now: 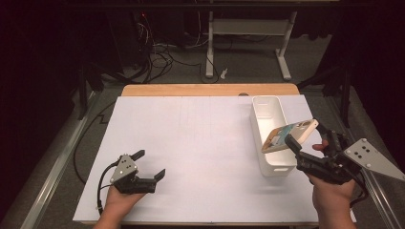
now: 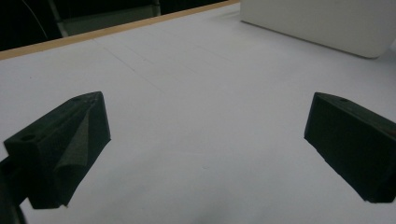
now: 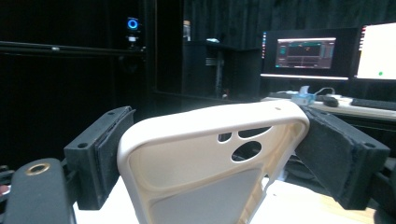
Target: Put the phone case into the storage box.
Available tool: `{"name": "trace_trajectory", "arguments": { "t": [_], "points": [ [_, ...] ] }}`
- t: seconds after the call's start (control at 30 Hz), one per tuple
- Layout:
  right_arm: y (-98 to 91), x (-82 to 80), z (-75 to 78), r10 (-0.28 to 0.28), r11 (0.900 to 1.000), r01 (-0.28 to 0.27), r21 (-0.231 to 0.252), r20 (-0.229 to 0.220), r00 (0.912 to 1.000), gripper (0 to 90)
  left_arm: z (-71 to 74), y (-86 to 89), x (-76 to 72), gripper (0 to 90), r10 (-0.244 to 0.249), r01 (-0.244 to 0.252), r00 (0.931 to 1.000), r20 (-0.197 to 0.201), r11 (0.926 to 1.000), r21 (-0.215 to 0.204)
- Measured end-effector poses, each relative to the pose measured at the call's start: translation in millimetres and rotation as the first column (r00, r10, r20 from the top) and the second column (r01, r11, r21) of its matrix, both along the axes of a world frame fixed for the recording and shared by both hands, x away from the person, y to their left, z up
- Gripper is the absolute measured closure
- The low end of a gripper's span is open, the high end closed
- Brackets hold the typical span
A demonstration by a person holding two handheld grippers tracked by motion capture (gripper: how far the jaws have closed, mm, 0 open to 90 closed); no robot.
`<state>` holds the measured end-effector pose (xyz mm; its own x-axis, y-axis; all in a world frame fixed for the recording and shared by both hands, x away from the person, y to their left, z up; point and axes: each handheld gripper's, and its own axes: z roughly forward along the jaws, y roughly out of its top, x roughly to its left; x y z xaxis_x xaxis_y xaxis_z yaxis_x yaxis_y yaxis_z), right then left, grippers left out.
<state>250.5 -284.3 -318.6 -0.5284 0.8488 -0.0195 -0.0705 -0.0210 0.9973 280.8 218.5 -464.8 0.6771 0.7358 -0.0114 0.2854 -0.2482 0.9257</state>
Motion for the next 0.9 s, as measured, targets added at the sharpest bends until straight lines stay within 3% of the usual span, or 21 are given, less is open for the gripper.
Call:
{"name": "trace_trajectory", "arguments": {
  "t": [0.53, 0.9],
  "points": [
    [-10.2, 5.5, -4.9, -0.106, 0.9943, 0.106, -0.008, -0.02, 0.9941, 14.5, -0.9, -1.7, 0.1, 0.2, -0.005, 0.005, 1.0, -0.002, 0.9999, -0.013],
    [-10.8, 9.5, -5.7, -0.137, 0.9906, 0.137, -0.004, -0.033, 0.99, 14.4, -2.8, -1.4, 4.1, 0.2, -0.002, 0.002, 1.0, -0.007, 0.9996, -0.028]
  ]
}}
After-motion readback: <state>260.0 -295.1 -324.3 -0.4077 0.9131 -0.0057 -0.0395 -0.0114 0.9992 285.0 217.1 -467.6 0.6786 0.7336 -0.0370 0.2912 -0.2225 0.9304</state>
